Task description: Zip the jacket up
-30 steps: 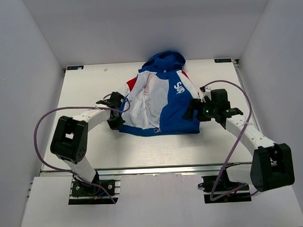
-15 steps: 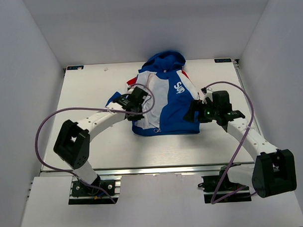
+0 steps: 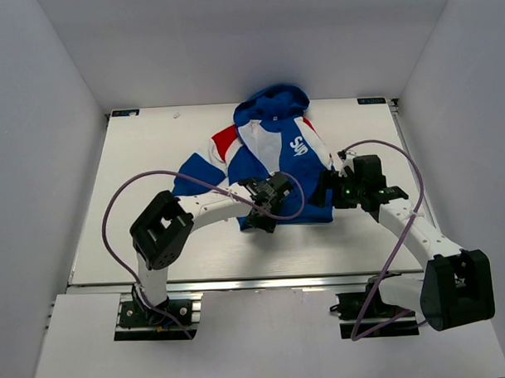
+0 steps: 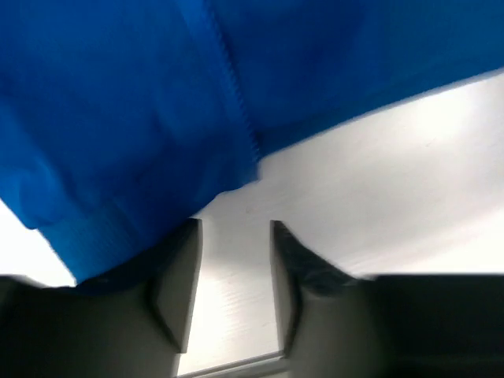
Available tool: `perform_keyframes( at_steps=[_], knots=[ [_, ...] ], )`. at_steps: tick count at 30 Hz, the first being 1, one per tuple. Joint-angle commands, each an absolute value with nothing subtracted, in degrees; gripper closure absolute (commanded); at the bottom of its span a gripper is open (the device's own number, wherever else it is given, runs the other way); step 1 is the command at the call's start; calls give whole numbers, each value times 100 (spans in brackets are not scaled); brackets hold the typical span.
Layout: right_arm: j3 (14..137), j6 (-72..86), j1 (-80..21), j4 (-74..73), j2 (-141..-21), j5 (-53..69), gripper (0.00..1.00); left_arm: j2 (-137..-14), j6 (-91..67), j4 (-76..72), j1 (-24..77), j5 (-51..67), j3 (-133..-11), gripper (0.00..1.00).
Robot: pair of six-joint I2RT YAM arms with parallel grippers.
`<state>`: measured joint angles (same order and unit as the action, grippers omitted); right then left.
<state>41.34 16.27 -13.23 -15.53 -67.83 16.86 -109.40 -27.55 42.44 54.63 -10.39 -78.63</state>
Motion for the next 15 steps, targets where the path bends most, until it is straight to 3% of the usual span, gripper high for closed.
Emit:
perform_keyframes(
  at_steps=[1, 2, 3, 9, 15],
  knots=[
    [4157, 1652, -1327, -1582, -6618, 1635, 11, -10328, -2611, 4078, 5414, -642, -7788, 43],
    [4157, 1652, -1336, -1547, -6583, 1643, 11, -10075, -2576, 4052, 5414, -563, -7691, 33],
    [4157, 1661, -1336, -1529, -6574, 1661, 11, -9942, -2549, 4008, 5414, -510, -7647, 3],
    [4184, 1687, -1327, -1450, -6513, 1731, 11, -9361, -2724, 4043, 5405, -614, -7479, 2],
    [4131, 1714, -1327, -1441, -6486, 1723, 11, -9615, -2892, 3938, 5151, -624, -7672, 2]
  ],
)
